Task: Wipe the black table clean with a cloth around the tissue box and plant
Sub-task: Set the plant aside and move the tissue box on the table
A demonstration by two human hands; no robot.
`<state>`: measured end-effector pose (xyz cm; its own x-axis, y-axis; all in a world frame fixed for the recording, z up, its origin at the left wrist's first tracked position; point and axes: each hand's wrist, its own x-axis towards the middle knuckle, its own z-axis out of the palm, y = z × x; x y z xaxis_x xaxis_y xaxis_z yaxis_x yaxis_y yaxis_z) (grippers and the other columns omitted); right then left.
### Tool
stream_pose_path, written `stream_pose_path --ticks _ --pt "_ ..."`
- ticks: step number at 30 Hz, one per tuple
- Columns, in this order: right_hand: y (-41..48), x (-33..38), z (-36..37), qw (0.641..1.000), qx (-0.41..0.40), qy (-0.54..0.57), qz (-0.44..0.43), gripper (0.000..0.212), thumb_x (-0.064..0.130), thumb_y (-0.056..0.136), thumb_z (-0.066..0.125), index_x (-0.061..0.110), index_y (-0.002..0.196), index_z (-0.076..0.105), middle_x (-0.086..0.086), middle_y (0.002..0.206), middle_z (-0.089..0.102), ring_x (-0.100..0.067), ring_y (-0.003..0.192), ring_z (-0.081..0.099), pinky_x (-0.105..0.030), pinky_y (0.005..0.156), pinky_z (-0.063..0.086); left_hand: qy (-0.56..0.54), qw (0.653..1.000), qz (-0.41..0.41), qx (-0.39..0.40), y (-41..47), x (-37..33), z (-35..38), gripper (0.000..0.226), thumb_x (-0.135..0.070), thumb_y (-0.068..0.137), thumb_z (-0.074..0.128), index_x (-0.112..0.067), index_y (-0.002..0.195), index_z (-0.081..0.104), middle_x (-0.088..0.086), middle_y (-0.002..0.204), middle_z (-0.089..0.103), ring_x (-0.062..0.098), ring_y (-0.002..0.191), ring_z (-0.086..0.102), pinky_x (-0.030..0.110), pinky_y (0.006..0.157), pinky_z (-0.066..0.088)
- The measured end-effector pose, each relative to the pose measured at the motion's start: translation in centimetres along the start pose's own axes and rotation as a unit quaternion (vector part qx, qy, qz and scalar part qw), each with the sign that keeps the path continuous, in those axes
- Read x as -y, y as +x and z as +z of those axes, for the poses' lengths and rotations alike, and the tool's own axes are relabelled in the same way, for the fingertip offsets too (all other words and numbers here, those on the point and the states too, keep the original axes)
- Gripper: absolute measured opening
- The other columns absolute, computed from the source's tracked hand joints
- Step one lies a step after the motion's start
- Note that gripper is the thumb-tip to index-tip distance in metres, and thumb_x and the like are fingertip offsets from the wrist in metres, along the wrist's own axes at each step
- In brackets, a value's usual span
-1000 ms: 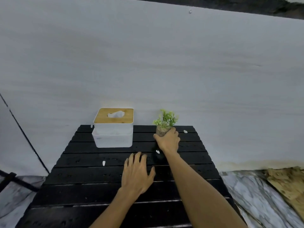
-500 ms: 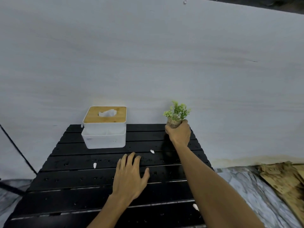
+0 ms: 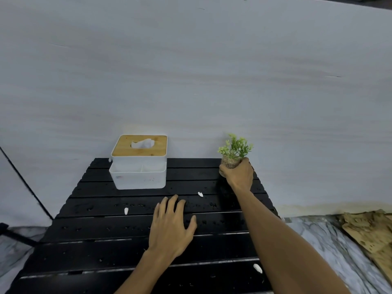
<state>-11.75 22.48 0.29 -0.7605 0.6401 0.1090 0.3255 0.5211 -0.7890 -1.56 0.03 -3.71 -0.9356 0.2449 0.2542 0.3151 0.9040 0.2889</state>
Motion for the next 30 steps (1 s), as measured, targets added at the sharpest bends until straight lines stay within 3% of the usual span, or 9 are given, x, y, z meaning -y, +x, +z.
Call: stream_pose_path --ticks 5,8,11,15,17,19,22,26,30 --pt "-0.1 -0.5 0.0 1.000 0.002 0.008 0.000 0.071 0.043 0.069 0.082 0.007 0.122 0.051 -0.013 0.120 0.060 -0.036 0.116 0.056 -0.046 0.089 0.052 -0.014 1.000 -0.002 0.016 0.0 -0.3 -0.2 0.071 -0.061 0.085 0.022 -0.020 0.138 0.047 0.003 0.150 0.039 0.027 0.142 0.027 0.041 0.117 0.017" --pt "-0.7 -0.6 0.0 1.000 0.022 -0.005 0.010 0.083 0.044 0.073 0.081 0.005 0.136 0.044 -0.018 0.131 0.056 -0.040 0.124 0.051 -0.049 0.096 0.048 -0.026 0.999 -0.006 0.041 0.1 -0.3 -0.6 0.063 -0.059 0.092 0.030 -0.024 0.144 0.036 -0.002 0.155 0.026 0.022 0.145 0.014 0.037 0.119 0.009" --pt "-3.1 -0.3 -0.1 1.000 -0.001 -0.011 0.005 0.088 0.041 0.083 0.073 0.004 0.151 0.031 -0.019 0.145 0.048 -0.040 0.133 0.040 -0.051 0.104 0.041 -0.089 0.995 -0.015 0.045 0.3 0.0 -1.5 0.061 -0.057 0.093 0.039 -0.025 0.144 0.034 -0.004 0.154 0.027 0.019 0.144 0.016 0.036 0.119 0.017" --pt "-8.3 0.6 0.6 0.991 -0.081 0.028 -0.104 0.067 0.032 0.087 0.066 0.009 0.143 0.038 -0.013 0.137 0.050 -0.033 0.125 0.045 -0.051 0.100 0.047 -0.203 0.976 -0.044 -0.058 0.8 1.2 -4.6 0.056 -0.051 0.089 0.054 -0.026 0.137 0.041 -0.006 0.141 0.041 0.013 0.130 0.034 0.033 0.105 0.034" --pt "-10.4 1.3 1.3 0.981 -0.017 0.076 -0.180 0.064 0.028 0.087 0.068 0.016 0.143 0.039 -0.005 0.135 0.050 -0.025 0.125 0.048 -0.045 0.100 0.048 -0.233 0.961 -0.090 -0.119 1.3 3.2 -6.4 0.062 -0.046 0.084 0.064 -0.027 0.138 0.038 -0.002 0.138 0.040 0.018 0.128 0.034 0.039 0.104 0.036" --pt "-11.7 2.7 2.2 0.965 0.103 0.090 -0.224 0.078 0.034 0.086 0.071 0.027 0.151 0.029 0.001 0.144 0.043 -0.018 0.131 0.045 -0.042 0.105 0.047 -0.236 0.949 -0.145 -0.148 2.2 6.2 -7.9 0.078 -0.044 0.078 0.072 -0.029 0.142 0.030 0.003 0.145 0.032 0.025 0.132 0.027 0.048 0.108 0.032" --pt "-12.1 5.5 4.0 0.937 0.236 0.041 -0.254 0.109 0.050 0.077 0.077 0.040 0.157 0.004 0.003 0.161 0.024 -0.017 0.145 0.031 -0.042 0.113 0.040 -0.229 0.949 -0.188 -0.105 3.9 11.0 -9.3 0.106 -0.047 0.068 0.081 -0.028 0.148 0.015 0.005 0.155 0.018 0.031 0.140 0.019 0.053 0.114 0.023" --pt "-11.3 8.6 6.7 0.921 0.278 0.012 -0.274 0.125 0.044 0.068 0.085 0.043 0.156 -0.003 -0.003 0.158 0.027 -0.026 0.140 0.039 -0.046 0.109 0.043 -0.294 0.944 -0.148 0.016 6.2 15.6 -10.1 0.134 -0.050 0.048 0.092 -0.032 0.151 0.009 -0.002 0.158 0.020 0.020 0.141 0.026 0.046 0.115 0.029" --pt "-10.0 9.5 8.9 0.920 0.259 -0.012 -0.292 0.119 0.042 0.069 0.085 0.036 0.157 0.005 -0.005 0.156 0.034 -0.026 0.138 0.041 -0.043 0.103 0.042 -0.345 0.934 -0.088 0.029 7.9 17.2 -9.7 0.131 -0.033 0.046 0.096 -0.038 0.148 0.015 -0.014 0.145 0.038 0.017 0.127 0.048 0.043 0.105 0.044"
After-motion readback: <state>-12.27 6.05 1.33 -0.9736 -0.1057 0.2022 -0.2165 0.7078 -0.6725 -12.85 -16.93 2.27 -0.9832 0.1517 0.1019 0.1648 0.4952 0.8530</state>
